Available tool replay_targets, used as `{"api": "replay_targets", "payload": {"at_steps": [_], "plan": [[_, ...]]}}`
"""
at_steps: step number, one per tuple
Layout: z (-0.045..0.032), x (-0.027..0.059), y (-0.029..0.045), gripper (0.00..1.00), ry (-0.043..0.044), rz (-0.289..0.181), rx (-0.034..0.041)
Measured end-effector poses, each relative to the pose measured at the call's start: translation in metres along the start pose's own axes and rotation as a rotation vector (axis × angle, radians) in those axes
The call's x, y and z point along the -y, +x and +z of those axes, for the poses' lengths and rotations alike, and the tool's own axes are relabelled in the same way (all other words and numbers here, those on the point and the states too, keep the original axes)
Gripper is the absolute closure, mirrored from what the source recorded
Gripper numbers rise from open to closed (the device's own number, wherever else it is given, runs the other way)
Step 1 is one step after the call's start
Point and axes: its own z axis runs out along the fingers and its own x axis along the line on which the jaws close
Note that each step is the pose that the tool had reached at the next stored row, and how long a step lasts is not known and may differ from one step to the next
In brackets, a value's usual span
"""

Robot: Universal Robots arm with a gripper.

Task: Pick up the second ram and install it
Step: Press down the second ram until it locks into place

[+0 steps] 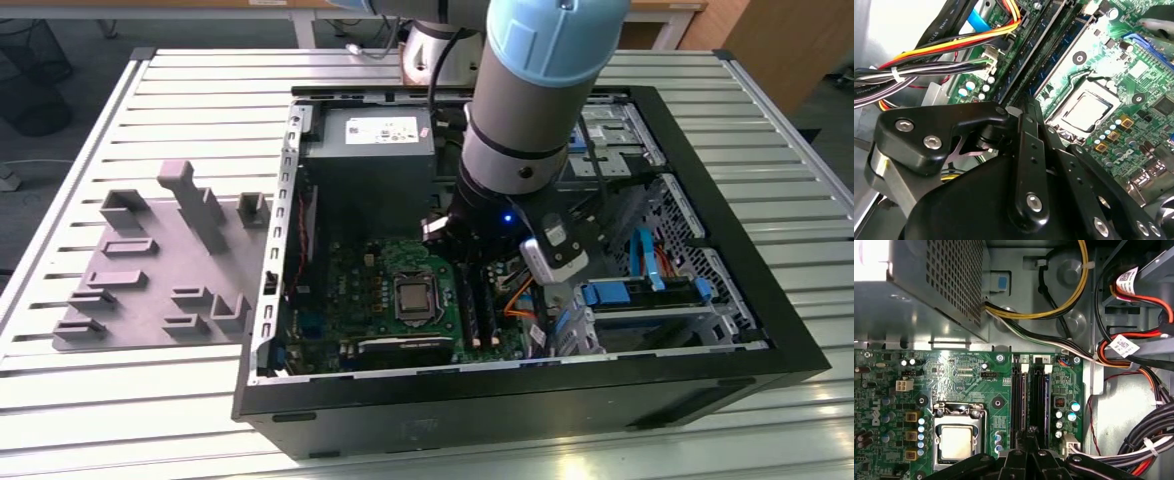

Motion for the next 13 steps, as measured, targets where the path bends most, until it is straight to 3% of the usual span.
{"api": "replay_targets", "payload": {"at_steps": [3, 9, 13], "plan": [[-0.0047, -0.0007, 0.0, 0.89, -0.0042, 0.0, 0.0014], [-0.0254, -0.0008, 0.0011, 0.89, -0.0008, 0.0, 0.0002], [-0.0277, -0.0009, 0.0012, 0.89, -0.0012, 0.0, 0.0003]]}}
